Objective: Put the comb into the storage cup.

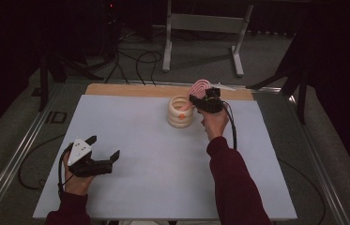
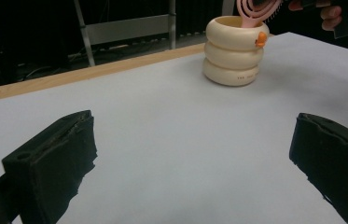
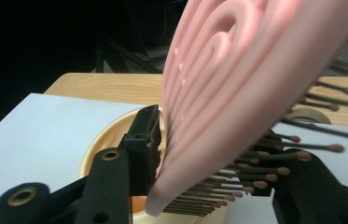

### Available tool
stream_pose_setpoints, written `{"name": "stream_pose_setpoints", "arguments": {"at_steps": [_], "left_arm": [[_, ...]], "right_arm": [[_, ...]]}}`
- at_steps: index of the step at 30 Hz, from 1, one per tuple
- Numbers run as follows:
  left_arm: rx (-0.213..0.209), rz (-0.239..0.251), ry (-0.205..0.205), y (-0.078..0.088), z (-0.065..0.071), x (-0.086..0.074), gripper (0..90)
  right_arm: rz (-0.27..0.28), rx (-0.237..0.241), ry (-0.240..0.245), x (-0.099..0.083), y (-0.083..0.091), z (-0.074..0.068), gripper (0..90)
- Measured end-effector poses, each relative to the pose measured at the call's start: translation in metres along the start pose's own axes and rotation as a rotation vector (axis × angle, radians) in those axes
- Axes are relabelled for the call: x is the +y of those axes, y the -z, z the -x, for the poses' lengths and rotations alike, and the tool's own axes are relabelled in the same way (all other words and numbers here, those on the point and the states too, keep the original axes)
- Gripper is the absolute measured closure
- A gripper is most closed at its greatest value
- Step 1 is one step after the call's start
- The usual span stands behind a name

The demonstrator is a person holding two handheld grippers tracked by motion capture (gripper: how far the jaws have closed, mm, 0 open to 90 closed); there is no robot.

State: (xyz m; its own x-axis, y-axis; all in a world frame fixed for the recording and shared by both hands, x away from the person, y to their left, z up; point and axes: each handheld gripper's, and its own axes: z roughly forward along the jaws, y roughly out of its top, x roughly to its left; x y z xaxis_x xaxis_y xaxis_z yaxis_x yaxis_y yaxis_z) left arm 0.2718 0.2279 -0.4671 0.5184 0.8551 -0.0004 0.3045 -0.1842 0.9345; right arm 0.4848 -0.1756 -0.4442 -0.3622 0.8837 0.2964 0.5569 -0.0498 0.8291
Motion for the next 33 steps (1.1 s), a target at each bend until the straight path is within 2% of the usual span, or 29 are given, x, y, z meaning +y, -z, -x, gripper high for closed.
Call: {"name": "stream_pose_setpoints", "arguments": {"at_steps": [8, 13, 20, 22, 29, 33], "left_arm": [[0.000, 0.000, 0.001, 0.000, 0.000, 0.000, 1.1], [0.000, -0.004, -0.001, -0.001, 0.000, 0.000, 1.1], [0.001, -0.005, -0.002, -0.001, 0.001, -0.001, 1.1], [0.002, -0.004, -0.001, -0.001, 0.000, 0.000, 1.1], [0.002, -0.002, -0.001, -0.001, 0.000, 0.000, 1.1], [0.003, 0.001, 0.000, 0.000, 0.000, 0.000, 1.0]], "right_arm": [[-0.003, 0.000, 0.023, 0.001, 0.002, 0.002, 48.4], [-0.030, -0.008, 0.044, 0.001, 0.003, 0.002, 35.5], [-0.057, 0.005, 0.037, 0.000, 0.003, 0.004, 24.9], [-0.059, 0.001, 0.050, 0.000, 0.004, 0.003, 20.6], [-0.073, -0.003, 0.085, 0.000, 0.008, 0.003, 14.5], [-0.072, -0.008, 0.088, 0.000, 0.011, 0.005, 13.1]]}}
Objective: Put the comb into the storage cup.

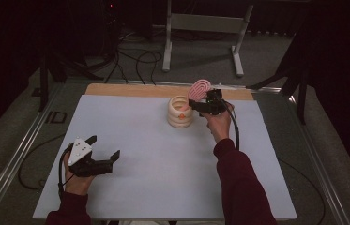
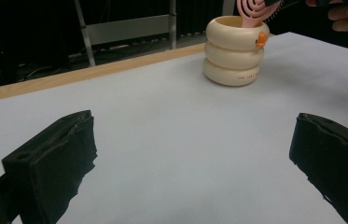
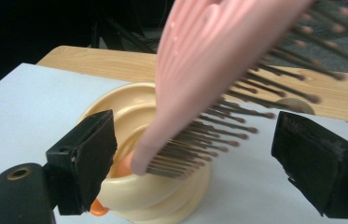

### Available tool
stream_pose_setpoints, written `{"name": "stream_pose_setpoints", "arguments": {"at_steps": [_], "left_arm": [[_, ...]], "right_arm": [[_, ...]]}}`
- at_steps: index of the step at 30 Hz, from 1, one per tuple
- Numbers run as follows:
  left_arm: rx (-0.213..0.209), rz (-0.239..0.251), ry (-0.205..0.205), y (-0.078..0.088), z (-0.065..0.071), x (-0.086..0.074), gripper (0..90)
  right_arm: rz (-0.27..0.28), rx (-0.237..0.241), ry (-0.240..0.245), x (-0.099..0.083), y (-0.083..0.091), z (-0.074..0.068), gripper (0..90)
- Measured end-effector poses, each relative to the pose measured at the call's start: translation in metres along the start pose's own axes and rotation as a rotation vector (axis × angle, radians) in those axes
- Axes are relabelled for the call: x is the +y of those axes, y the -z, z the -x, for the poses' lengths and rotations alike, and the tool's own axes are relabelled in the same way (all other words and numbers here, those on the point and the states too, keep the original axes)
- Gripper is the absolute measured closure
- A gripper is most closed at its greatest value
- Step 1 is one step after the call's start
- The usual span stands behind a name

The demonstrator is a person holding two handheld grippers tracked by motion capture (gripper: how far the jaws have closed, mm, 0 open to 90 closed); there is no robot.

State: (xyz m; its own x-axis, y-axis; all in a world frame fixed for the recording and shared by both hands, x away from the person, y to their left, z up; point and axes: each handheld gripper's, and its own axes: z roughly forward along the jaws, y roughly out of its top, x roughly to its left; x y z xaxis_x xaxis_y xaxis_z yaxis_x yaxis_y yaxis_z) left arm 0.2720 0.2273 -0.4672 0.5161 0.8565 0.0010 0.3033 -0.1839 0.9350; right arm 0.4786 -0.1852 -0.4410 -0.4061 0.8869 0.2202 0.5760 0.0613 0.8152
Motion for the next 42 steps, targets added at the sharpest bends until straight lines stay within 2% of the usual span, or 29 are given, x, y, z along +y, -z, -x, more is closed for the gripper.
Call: {"name": "stream_pose_setpoints", "arguments": {"at_steps": [5, 12, 24, 30, 42], "left_arm": [[0.001, -0.001, 0.000, 0.000, 0.000, 0.000, 1.0], [0.002, 0.001, 0.002, 0.000, 0.000, 0.000, 1.0], [0.005, 0.000, 0.002, 0.001, 0.000, 0.001, 1.0], [0.007, 0.004, 0.007, 0.001, 0.000, 0.001, 1.0], [0.008, 0.004, 0.007, 0.002, 0.000, 0.001, 1.0]], "right_arm": [[-0.004, 0.001, 0.002, 0.000, 0.002, 0.002, 11.9], [-0.023, -0.018, 0.069, -0.002, 0.010, 0.003, 9.4], [-0.040, -0.025, 0.094, -0.005, 0.027, 0.011, 8.1], [-0.041, -0.010, 0.091, -0.013, 0.041, 0.018, 8.2], [-0.044, 0.022, 0.122, -0.036, 0.070, 0.024, 8.2]]}}
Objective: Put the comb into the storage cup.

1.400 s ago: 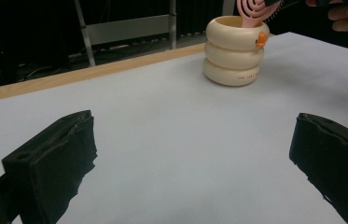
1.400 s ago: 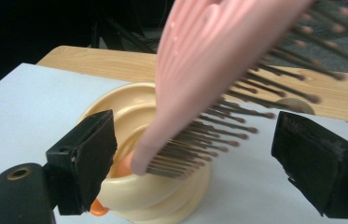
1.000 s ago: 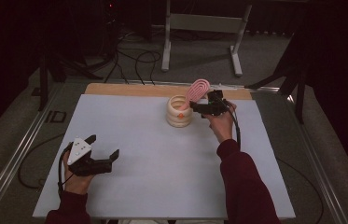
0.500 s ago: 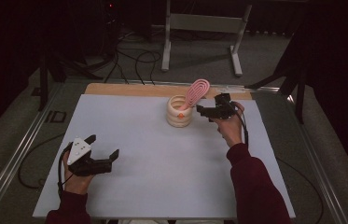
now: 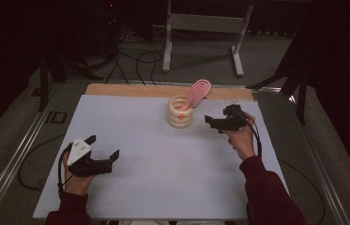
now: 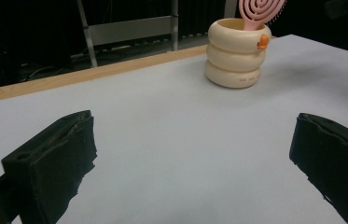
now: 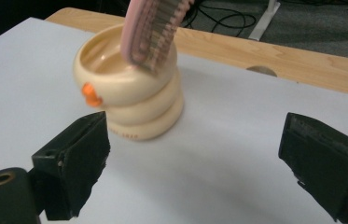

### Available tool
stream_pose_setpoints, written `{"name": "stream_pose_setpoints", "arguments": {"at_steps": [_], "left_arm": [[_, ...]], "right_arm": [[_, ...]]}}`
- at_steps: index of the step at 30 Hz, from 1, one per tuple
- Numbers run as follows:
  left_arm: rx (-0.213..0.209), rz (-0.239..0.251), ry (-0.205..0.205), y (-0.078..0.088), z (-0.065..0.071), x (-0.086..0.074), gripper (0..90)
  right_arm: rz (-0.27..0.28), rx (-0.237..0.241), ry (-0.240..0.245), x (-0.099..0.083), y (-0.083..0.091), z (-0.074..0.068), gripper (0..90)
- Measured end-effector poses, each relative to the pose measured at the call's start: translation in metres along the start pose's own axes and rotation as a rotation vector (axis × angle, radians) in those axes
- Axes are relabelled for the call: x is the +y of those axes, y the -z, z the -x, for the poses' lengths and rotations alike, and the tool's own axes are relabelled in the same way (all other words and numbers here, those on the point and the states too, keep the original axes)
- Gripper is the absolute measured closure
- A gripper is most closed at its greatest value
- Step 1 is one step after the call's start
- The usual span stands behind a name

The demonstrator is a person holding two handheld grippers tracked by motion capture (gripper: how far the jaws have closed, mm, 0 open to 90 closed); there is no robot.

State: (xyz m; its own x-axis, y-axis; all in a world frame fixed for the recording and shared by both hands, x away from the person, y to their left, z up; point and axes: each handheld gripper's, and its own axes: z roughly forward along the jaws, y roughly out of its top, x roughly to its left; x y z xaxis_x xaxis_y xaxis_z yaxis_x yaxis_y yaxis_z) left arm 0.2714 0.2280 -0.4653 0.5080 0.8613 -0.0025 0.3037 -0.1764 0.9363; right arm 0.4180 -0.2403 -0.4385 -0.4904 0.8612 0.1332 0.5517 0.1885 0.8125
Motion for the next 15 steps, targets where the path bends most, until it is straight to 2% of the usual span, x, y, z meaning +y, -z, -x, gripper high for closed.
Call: {"name": "stream_pose_setpoints", "arguments": {"at_steps": [2, 8, 15], "left_arm": [[0.000, -0.002, 0.000, 0.000, -0.001, 0.000, 1.0], [0.001, 0.000, 0.000, 0.001, -0.001, 0.001, 0.9], [0.003, 0.000, -0.003, 0.002, -0.001, 0.002, 0.9]], "right_arm": [[0.002, 0.009, -0.002, -0.009, 0.008, 0.000, 8.2], [0.023, -0.020, 0.057, -0.025, 0.027, -0.006, 8.3], [0.060, -0.039, 0.097, -0.043, 0.044, -0.016, 8.3]]}}
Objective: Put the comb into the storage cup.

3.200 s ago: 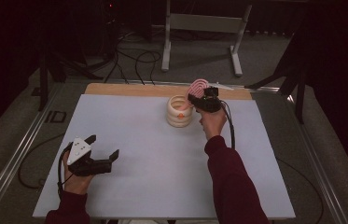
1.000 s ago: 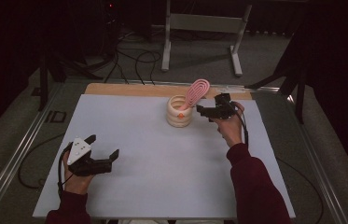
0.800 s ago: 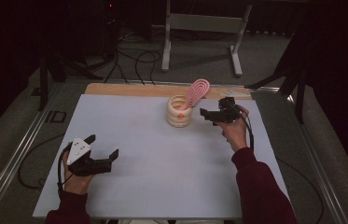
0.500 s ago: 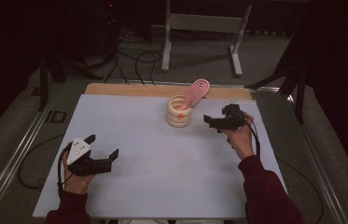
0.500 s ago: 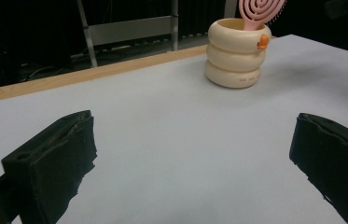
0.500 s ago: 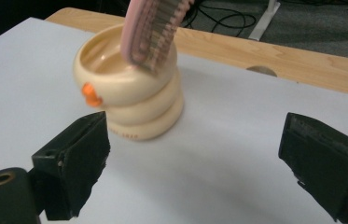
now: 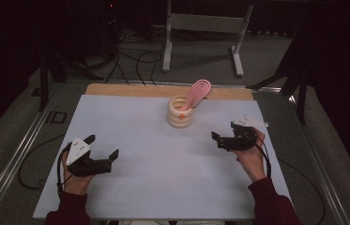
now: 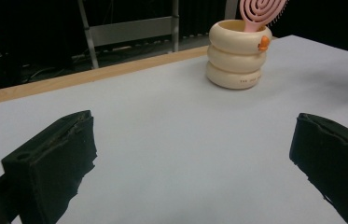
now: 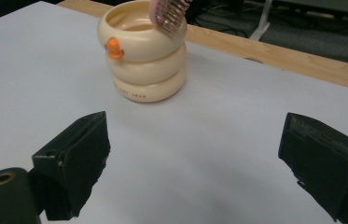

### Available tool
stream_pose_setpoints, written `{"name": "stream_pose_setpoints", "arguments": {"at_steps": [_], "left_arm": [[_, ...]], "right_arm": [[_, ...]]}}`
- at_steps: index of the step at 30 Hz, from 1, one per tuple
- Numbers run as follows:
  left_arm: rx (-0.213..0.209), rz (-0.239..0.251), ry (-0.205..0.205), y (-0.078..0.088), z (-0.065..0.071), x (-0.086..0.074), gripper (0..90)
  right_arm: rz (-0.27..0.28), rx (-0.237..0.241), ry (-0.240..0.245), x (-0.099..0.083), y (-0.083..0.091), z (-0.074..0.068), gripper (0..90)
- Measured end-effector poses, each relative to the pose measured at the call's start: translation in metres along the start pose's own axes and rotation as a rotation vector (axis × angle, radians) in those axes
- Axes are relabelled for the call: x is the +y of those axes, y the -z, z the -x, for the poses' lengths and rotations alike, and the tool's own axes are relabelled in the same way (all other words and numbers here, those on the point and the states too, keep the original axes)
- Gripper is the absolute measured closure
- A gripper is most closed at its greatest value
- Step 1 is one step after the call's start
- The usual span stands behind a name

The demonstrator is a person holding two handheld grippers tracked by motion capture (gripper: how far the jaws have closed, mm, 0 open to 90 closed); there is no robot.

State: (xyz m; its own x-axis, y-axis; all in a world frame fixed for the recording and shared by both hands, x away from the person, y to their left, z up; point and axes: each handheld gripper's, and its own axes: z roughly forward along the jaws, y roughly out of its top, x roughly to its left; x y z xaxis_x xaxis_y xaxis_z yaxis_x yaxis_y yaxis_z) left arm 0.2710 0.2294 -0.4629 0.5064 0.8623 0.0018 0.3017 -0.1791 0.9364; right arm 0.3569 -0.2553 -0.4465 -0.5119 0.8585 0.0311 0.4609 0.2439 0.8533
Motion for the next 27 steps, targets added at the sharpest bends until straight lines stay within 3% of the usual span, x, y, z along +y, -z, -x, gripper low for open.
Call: {"name": "stream_pose_setpoints", "arguments": {"at_steps": [2, 8, 13, 27], "left_arm": [[0.000, 0.002, -0.002, 0.001, 0.000, 0.001, 0.9], [0.000, 0.009, -0.002, 0.003, -0.001, 0.002, 0.5], [-0.001, 0.016, -0.002, 0.005, -0.001, 0.003, 0.3], [-0.008, 0.023, -0.004, 0.007, -0.002, 0.003, 0.1]], "right_arm": [[0.008, -0.003, 0.029, -0.006, 0.006, -0.005, 8.3], [0.046, -0.012, 0.052, -0.020, 0.019, -0.012, 8.4], [0.096, 0.008, 0.018, -0.033, 0.030, -0.012, 8.7], [0.207, -0.005, -0.019, -0.062, 0.057, -0.006, 8.6]]}}
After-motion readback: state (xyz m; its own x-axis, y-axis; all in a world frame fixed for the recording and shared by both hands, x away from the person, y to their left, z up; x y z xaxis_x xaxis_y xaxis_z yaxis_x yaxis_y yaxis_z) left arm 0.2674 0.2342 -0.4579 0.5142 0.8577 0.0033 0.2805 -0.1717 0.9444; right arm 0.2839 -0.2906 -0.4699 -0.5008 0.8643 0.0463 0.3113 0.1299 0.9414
